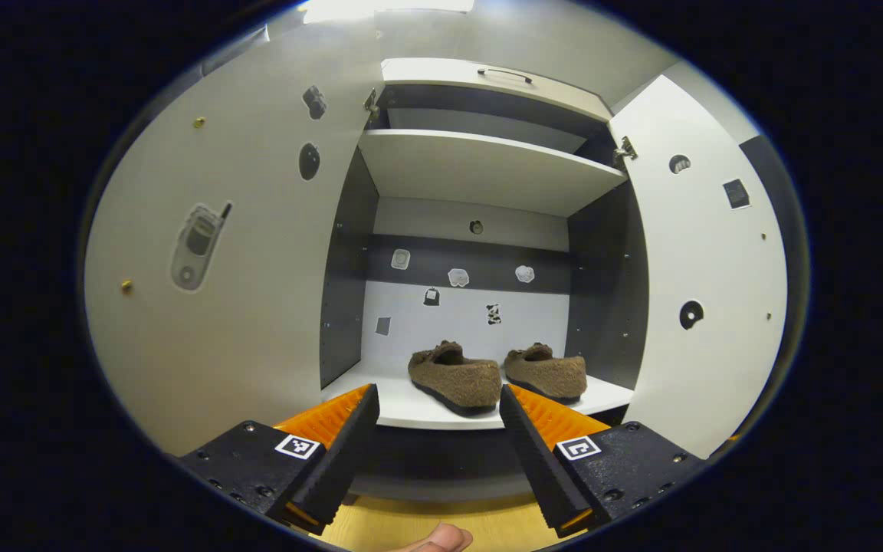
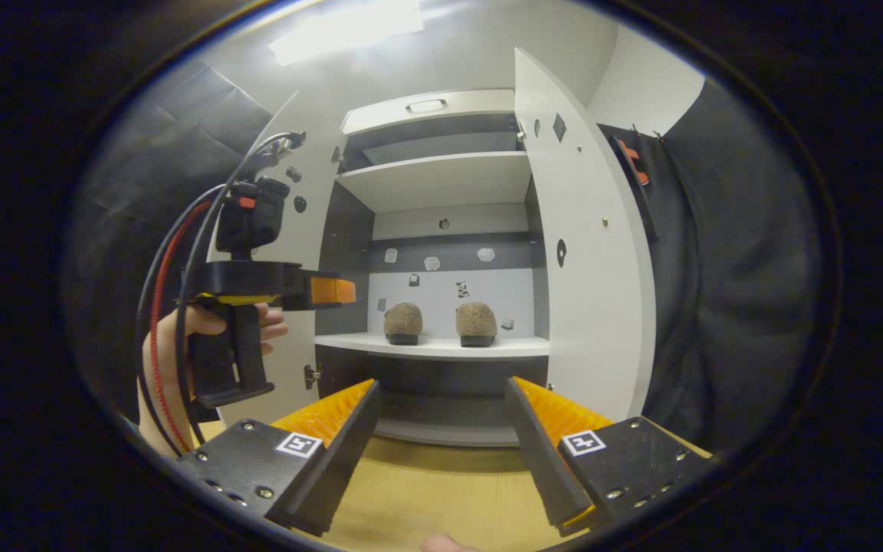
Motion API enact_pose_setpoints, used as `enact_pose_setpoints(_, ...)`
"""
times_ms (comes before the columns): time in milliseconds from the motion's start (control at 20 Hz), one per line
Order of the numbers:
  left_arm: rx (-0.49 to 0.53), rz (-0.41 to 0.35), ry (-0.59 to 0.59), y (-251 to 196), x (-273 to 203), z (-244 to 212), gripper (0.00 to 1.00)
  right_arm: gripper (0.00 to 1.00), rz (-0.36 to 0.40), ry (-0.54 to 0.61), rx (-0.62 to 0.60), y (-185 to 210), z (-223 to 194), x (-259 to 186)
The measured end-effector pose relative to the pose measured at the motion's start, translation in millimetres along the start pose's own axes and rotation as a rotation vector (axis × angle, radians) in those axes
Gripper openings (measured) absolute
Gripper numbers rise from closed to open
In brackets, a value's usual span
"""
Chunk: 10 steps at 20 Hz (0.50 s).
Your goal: Grab one shoe with the right hand and put it into the shoe cabinet, grab the other shoe with the left hand and put it into the shoe cabinet; then close the right door with the right hand and the left door with the left hand.
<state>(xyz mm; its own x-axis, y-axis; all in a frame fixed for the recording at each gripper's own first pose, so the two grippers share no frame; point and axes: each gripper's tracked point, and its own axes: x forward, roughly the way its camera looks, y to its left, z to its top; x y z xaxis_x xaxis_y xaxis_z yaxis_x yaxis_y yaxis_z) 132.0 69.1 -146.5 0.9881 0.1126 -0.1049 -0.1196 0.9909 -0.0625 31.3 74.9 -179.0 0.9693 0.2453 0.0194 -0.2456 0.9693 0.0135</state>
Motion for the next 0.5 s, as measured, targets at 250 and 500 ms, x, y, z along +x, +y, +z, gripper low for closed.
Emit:
enact_pose_setpoints(250, -0.014, -0.001, 0.039, 11.1, -57.1, -25.9, 0.96, 0.98, -0.018, -0.019, 0.018, -1.9, 4.8, -36.6)
enact_pose_setpoints(500, 0.002, 0.019, 0.037, 24.4, -113.1, -25.3, 0.93, 0.98, -0.039, -0.048, 0.042, -17.6, 29.0, -69.2)
